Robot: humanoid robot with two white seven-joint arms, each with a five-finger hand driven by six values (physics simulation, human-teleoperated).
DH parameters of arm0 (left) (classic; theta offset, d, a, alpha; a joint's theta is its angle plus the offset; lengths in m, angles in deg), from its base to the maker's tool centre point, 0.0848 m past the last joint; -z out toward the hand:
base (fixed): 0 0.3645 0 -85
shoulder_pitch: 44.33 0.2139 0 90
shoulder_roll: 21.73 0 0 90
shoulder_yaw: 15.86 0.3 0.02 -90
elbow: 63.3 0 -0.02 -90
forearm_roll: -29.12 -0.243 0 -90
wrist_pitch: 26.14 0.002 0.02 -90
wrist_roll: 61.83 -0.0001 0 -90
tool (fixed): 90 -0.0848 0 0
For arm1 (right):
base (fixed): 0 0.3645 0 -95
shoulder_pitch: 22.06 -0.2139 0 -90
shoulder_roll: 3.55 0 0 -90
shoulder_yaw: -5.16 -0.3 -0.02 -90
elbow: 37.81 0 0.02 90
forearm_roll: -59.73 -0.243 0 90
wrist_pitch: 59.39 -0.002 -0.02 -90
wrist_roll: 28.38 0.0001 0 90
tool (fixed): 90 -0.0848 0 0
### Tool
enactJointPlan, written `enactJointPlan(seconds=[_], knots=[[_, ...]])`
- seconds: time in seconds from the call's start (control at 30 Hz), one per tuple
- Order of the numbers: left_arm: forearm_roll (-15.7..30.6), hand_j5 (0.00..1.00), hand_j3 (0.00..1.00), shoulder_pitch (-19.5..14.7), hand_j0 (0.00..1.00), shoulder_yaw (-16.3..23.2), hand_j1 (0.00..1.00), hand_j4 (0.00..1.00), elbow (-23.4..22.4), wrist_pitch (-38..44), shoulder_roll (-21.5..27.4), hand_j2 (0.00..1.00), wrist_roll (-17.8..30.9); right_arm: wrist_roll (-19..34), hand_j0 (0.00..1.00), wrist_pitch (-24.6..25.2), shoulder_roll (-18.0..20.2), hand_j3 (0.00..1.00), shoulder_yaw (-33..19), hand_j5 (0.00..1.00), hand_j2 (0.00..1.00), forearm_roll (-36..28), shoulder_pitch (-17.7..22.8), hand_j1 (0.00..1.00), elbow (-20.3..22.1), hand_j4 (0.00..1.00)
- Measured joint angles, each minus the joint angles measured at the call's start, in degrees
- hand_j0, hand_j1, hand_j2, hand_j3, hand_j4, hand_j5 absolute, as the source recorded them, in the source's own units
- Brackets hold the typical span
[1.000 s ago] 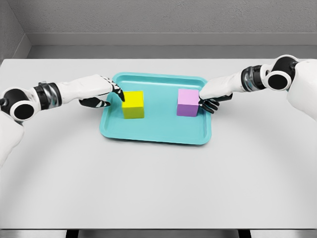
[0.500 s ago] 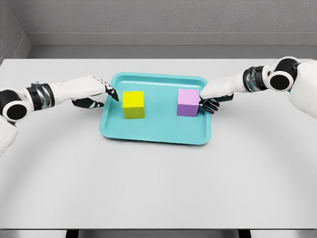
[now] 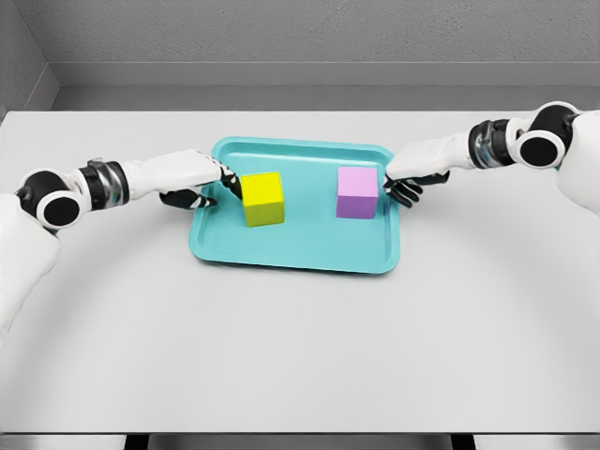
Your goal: Push two cubes
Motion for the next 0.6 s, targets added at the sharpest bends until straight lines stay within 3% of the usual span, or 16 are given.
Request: enactJointPlan(seconds=[0.6], knots=[[-0.2,0.6,0.6,-1.5,0.6,1.5,0.6,0.6,-0.5,0.0,-2.5,0.6,0.0,-0.1,0.1,0.0,-3.1,0.1,0.9,0.1,0.1,2.6,-1.0,0.1,-4.6,0.1]])
